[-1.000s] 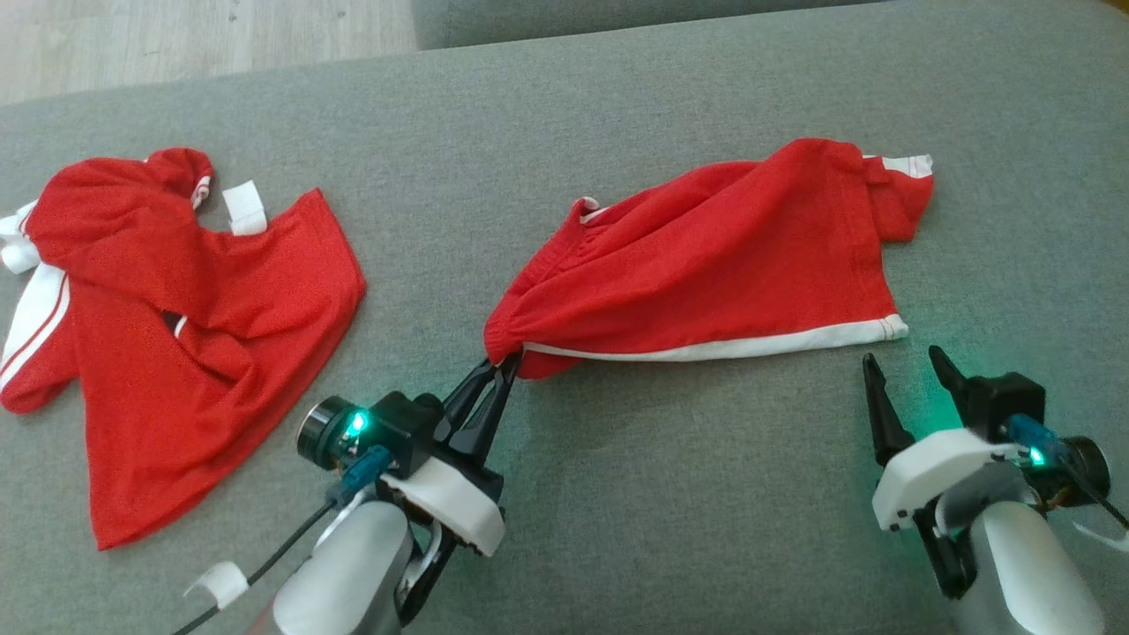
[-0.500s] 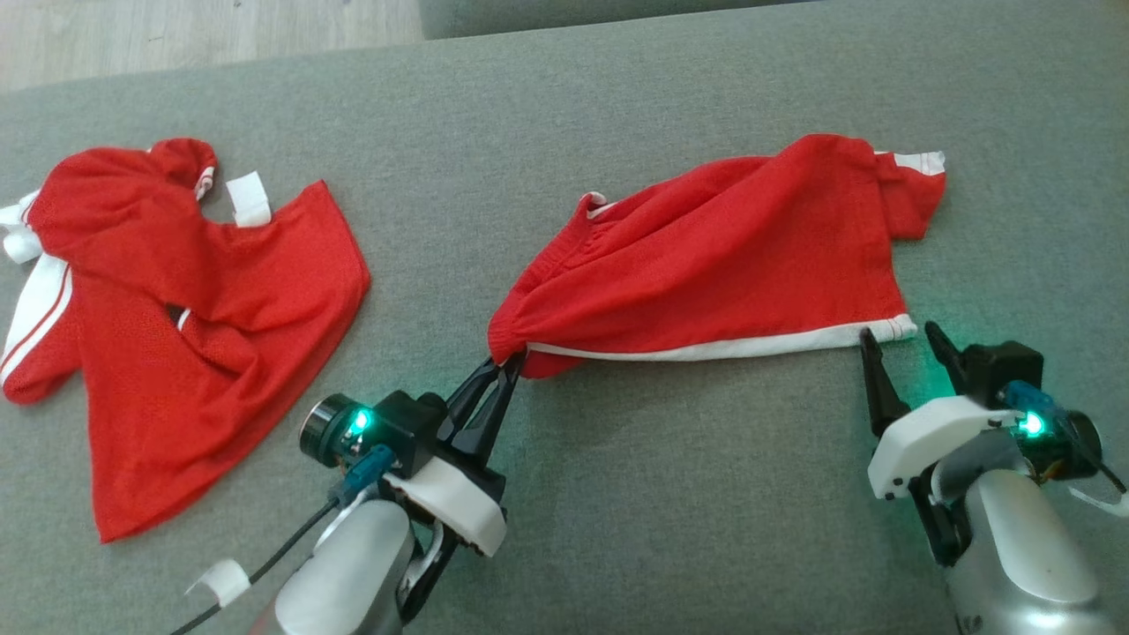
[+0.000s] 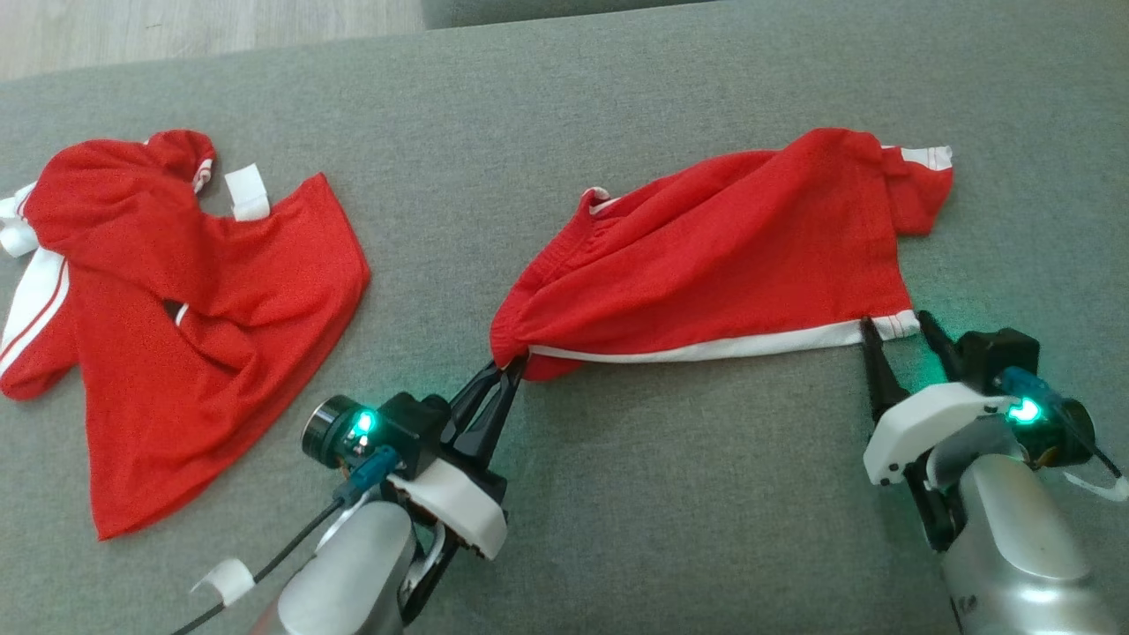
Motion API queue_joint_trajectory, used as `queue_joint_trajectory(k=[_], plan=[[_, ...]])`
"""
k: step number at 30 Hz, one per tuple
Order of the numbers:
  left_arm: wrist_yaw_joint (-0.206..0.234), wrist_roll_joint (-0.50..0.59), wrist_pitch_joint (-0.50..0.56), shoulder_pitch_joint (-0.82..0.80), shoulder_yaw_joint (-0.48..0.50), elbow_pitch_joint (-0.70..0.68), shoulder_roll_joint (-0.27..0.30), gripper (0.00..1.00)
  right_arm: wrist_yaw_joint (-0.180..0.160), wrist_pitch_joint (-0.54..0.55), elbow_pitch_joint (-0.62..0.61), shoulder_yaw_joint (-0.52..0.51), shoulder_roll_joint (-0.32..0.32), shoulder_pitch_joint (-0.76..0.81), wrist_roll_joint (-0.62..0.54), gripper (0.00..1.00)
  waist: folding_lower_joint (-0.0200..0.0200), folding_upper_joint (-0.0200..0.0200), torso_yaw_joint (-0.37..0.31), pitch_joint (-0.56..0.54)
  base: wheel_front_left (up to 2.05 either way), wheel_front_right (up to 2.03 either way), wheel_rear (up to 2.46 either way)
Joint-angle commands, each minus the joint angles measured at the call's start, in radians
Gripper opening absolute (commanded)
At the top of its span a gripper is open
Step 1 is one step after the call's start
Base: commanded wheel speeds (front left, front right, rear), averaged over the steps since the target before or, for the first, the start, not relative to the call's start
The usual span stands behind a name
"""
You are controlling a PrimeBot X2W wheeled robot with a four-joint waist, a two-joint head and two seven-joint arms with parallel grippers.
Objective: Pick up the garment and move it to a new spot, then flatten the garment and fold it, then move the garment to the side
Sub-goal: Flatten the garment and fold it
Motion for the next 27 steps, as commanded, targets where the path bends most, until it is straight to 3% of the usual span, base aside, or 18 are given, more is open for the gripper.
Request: queue_joint_trajectory(k=[1, 2, 9, 16, 27], plan=[[-0.003, 0.006, -0.012, -0.041, 0.032, -0.022, 0.01, 0.0, 0.007, -0.01, -0.011, 0.027, -0.007, -0.027, 0.003, 0.29, -0.0001, 0.0, 0.0, 0.0, 0.0, 0.0, 0.0], [-0.003, 0.005, -0.012, -0.041, 0.032, -0.02, 0.01, 0.0, 0.007, -0.011, -0.006, 0.03, -0.008, -0.029, 0.003, 0.0, -0.0001, 0.0, 0.0, -0.001, 0.0, 0.0, 0.0], [-0.004, -0.002, -0.012, -0.034, 0.037, 0.001, 0.019, 0.0, 0.007, -0.043, 0.001, 0.049, -0.015, -0.035, 0.008, 0.0, -0.0001, 0.0, -0.01, -0.026, 0.0, 0.0, 0.0], [-0.001, 0.007, -0.012, -0.047, 0.053, -0.001, 0.061, 0.0, 0.007, -0.079, -0.106, 0.096, -0.014, -0.049, 0.06, 0.0, -0.0001, 0.0, -0.039, -0.075, 0.0, 0.0, 0.0], [-0.003, 0.011, 0.075, -0.293, 0.107, -0.112, 0.189, 0.0, 0.007, -0.011, -0.482, 0.201, -0.103, -0.202, 0.212, 0.0, -0.0001, 0.0, -0.084, -0.183, 0.0, 0.0, 0.0]])
